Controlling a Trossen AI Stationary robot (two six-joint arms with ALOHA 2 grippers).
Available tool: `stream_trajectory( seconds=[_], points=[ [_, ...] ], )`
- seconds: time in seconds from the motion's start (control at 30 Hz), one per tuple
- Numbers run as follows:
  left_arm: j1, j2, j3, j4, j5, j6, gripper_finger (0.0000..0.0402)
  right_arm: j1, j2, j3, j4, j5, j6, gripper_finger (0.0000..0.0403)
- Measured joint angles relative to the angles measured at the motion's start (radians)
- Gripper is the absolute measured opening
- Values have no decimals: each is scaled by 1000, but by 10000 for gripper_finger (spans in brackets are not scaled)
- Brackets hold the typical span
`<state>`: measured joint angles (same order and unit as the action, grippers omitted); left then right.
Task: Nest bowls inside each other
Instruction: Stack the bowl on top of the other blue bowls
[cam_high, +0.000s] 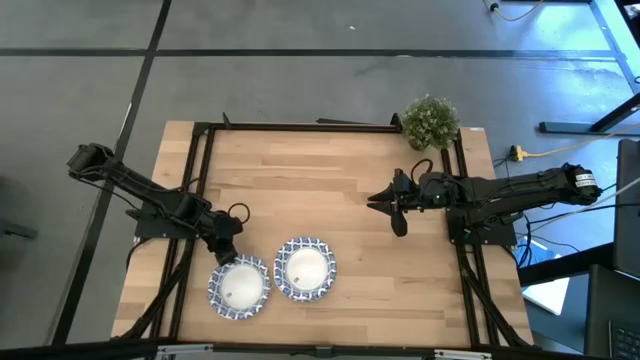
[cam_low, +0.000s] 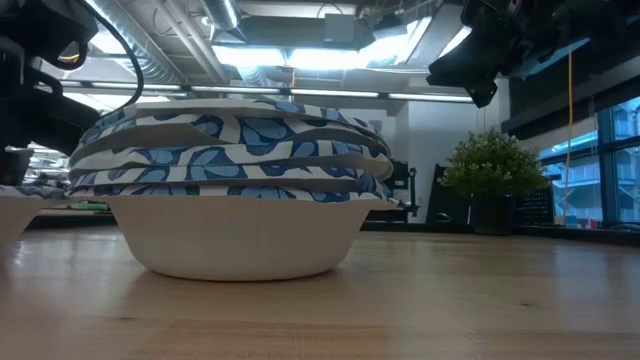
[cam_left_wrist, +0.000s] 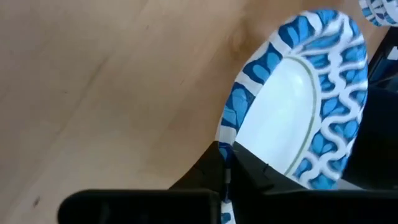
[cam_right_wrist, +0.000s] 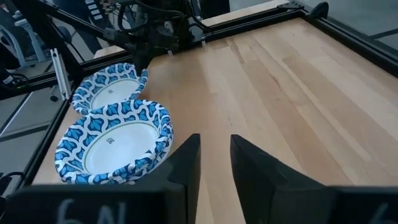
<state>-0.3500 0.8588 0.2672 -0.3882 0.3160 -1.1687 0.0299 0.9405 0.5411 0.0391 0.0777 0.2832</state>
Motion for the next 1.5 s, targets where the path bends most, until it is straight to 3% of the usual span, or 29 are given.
stream_trajectory(
  seconds=[0.47,0.67,0.8,1.17,1.5],
  points=[
    [1,0,0,44,-76,36,1,0,0,0,-2,0,-3,87],
    [1,-4,0,60,19,25,1,0,0,0,-15,0,-4,87],
    [8,-16,0,81,16,26,0,0,0,0,-19,0,-11,87],
    [123,-92,0,206,27,124,0,0,0,0,-29,-1,-30,87],
    [239,-142,0,381,15,101,0,0,0,0,-73,0,-34,87]
  ],
)
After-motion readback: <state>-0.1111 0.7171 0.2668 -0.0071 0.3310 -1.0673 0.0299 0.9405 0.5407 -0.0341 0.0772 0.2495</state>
